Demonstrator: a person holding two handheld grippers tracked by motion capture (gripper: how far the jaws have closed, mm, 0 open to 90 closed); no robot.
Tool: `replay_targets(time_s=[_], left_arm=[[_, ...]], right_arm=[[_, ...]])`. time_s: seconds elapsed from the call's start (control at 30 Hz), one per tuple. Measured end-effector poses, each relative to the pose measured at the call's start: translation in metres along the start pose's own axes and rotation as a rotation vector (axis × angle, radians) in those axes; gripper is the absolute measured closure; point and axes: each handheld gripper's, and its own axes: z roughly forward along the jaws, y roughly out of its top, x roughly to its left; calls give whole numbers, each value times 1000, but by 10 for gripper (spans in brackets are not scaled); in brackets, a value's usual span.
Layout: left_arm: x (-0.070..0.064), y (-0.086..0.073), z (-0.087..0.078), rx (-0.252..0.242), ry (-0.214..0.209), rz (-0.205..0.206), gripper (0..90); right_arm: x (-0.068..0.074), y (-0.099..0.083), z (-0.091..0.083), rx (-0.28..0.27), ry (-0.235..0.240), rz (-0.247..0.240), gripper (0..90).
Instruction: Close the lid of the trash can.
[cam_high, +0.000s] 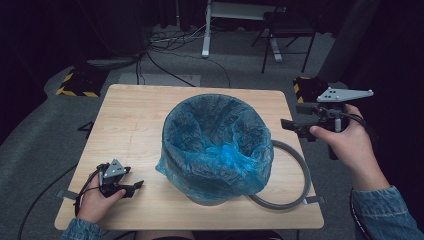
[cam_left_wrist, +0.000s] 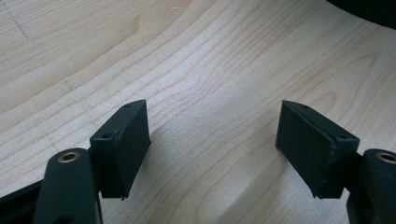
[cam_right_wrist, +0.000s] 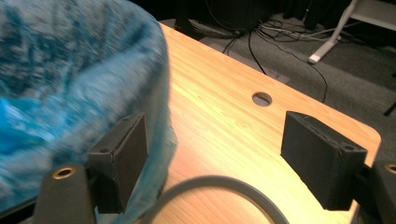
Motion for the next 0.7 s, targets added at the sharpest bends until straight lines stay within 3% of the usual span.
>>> replay_targets(time_s=[0.27,0.7], left_arm=[[0,0,0,0,0,-1,258],[0,0,0,0,0,0,258]], right_arm=[[-21,-25,7,19,-24,8,229],[-43,-67,25,50,-50,50,225]])
